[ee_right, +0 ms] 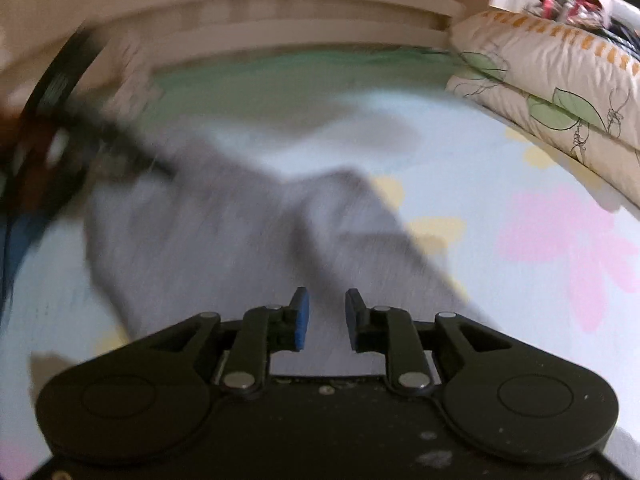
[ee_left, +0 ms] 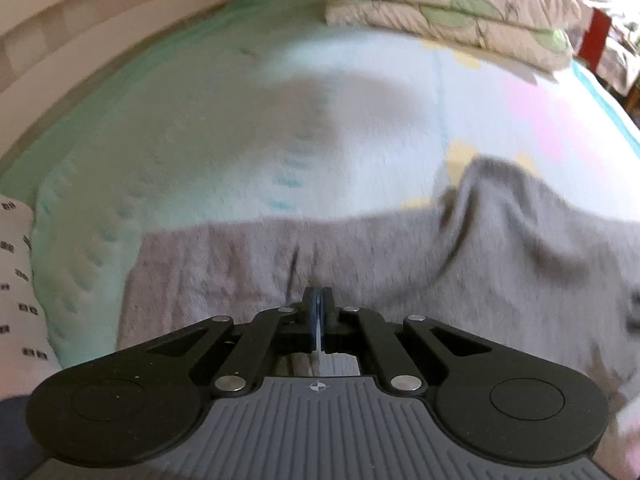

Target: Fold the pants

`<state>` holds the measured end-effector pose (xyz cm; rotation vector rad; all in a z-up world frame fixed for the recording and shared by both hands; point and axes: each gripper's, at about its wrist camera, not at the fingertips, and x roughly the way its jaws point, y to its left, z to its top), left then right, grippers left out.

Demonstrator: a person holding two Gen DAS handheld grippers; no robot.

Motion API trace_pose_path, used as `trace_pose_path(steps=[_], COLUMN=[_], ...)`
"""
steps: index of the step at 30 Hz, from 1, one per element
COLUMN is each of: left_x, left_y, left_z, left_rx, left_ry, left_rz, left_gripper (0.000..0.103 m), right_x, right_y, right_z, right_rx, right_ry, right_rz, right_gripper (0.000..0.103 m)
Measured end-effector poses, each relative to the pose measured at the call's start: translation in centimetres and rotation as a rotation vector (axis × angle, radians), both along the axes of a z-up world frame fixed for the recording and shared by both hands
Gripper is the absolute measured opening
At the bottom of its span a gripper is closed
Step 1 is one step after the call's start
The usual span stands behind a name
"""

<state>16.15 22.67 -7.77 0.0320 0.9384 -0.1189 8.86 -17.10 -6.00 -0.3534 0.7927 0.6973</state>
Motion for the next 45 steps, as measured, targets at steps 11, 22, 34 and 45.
trace_pose_path(steps=[11,22,34,45], left_x=[4.4,4.4,3.7,-4.5], left_y=[5.0,4.2,2.2,-10.6], left_z=[-3.9,-4.4,-3.0,2.3], left_rx=[-0.197,-0.136,-0.009,-0.104], left_ry=[0.058,0.039,0.025,-0.11], left_rz=[0.189,0.151,0.119,-0.185], left_gripper=[0.003,0.003,0.003,0.003], right_x=[-6.3,-7.1,-8.9,-6.9], right_y=[-2.4,-0.7,-2.2,-7.6], right_z=[-3.1,-4.4,-3.6,0.0], right_rx=[-0.159,-0.276,-0.268,0.058], right_ry=[-0.016,-0.195,-0.107,0.05], right_rz=[0.103,0.243,0.298,-0.2], right_gripper=[0.023,0.004,0.008,0.033])
